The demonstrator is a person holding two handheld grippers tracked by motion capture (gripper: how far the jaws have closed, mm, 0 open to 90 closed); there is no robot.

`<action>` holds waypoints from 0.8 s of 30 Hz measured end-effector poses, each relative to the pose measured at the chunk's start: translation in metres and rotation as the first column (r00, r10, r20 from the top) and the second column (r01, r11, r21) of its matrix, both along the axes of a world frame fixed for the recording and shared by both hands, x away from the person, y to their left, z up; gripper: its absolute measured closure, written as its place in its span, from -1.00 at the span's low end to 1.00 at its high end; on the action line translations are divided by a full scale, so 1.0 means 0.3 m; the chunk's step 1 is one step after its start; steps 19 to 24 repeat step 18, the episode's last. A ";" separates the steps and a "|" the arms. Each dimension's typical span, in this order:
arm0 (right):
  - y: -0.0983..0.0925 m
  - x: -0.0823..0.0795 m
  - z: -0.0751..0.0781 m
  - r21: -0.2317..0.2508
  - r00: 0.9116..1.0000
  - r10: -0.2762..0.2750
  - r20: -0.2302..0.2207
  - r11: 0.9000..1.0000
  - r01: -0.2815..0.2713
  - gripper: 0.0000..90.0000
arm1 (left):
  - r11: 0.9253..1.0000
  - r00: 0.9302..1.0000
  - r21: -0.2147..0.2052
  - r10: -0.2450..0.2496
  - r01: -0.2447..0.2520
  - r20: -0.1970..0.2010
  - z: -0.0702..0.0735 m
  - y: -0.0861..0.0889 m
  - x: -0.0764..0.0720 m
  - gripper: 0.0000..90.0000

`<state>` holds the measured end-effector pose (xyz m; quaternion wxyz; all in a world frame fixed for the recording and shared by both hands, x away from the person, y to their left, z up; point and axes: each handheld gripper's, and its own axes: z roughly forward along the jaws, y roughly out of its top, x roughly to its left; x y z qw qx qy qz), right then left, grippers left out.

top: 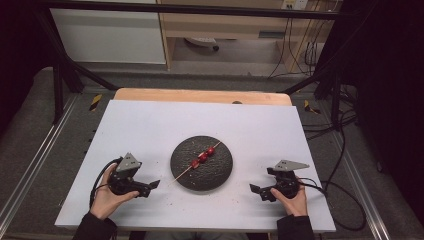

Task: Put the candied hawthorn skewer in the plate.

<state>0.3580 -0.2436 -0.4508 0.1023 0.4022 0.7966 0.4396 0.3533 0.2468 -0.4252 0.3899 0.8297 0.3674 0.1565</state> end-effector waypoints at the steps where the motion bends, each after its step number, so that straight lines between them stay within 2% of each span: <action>1: 0.000 0.000 -0.001 -0.004 1.000 0.002 0.001 1.000 -0.002 -0.99 | 1.000 1.000 -0.008 0.006 -0.006 0.001 -0.008 0.010 -0.005 -0.90; 8: 0.003 -0.001 -0.006 -0.016 1.000 0.004 -0.004 1.000 -0.005 -0.99 | 0.999 1.000 -0.030 0.028 -0.028 0.005 -0.061 0.068 -0.028 -0.90; 11: 0.004 -0.003 -0.009 -0.022 1.000 0.005 -0.005 1.000 -0.005 -0.99 | 0.999 1.000 -0.014 0.031 -0.031 0.002 -0.077 0.081 -0.032 -0.89; 13: 0.006 -0.006 -0.009 -0.026 1.000 0.005 -0.016 1.000 -0.005 -0.99 | 0.999 0.999 -0.017 0.036 -0.036 0.005 -0.080 0.087 -0.034 -0.89; 24: 0.005 -0.010 -0.011 -0.028 1.000 0.005 -0.012 1.000 -0.005 -0.99 | 0.999 0.999 -0.023 0.041 -0.041 0.006 -0.083 0.102 -0.036 -0.89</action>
